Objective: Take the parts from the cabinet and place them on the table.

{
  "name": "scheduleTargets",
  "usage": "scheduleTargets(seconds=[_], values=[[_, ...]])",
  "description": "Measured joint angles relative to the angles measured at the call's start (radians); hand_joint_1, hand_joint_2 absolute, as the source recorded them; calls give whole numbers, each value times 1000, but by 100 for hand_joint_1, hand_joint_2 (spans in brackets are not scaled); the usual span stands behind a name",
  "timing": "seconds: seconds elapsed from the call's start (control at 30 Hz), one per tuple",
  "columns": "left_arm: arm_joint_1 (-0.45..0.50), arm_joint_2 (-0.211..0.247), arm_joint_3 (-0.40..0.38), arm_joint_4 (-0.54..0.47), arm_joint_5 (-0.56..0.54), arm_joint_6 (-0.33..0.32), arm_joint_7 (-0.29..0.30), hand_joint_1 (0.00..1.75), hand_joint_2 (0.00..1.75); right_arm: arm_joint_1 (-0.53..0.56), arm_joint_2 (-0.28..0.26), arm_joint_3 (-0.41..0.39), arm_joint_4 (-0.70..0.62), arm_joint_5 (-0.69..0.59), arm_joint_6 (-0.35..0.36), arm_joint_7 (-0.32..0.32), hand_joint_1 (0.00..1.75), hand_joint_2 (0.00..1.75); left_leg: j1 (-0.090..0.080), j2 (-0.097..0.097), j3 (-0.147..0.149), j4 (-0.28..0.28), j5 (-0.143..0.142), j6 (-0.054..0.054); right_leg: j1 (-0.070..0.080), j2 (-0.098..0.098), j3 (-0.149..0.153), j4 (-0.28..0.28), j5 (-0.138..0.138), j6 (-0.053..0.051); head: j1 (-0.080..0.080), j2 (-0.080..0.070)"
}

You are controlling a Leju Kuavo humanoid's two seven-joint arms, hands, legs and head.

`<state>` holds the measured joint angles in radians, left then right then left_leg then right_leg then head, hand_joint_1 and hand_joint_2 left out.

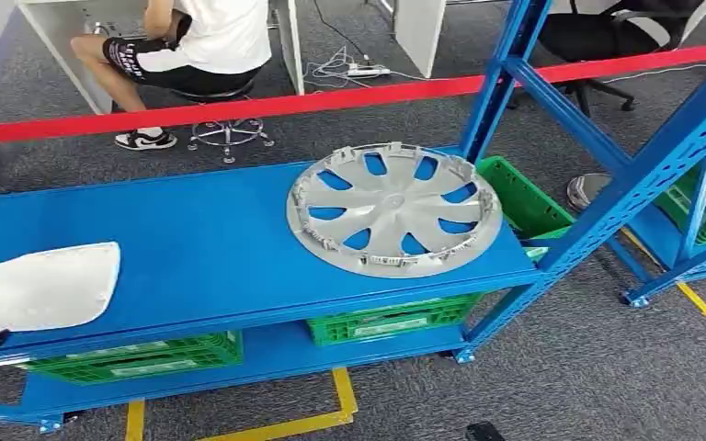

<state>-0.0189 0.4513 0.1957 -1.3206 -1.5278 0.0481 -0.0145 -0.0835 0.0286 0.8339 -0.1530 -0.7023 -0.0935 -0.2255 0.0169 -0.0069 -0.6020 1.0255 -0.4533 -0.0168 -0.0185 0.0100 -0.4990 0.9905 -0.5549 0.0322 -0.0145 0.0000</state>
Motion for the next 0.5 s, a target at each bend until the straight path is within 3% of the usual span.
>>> scheduleTargets(seconds=[0.17,0.27,0.37,0.5], values=[[-14,5,-11,29,0,10,-8,0,175,0,0,1,0,0,0,0,0,175,0,0,0,0,0,0,0,0,0,0,0,0,0,0],[-24,6,-25,44,-10,51,-20,0,175,-1,0,2,0,1,1,-2,0,175,0,0,0,0,0,0,0,0,0,0,0,0,0,0],[-33,7,-72,54,-12,126,12,0,175,-2,0,7,-1,1,1,-2,0,175,0,0,0,0,0,0,0,0,0,0,0,0,0,0],[-43,8,-144,55,-12,151,60,0,175,-2,0,10,-1,2,1,-6,0,175,0,0,0,0,0,0,0,0,0,0,0,0,0,0]])
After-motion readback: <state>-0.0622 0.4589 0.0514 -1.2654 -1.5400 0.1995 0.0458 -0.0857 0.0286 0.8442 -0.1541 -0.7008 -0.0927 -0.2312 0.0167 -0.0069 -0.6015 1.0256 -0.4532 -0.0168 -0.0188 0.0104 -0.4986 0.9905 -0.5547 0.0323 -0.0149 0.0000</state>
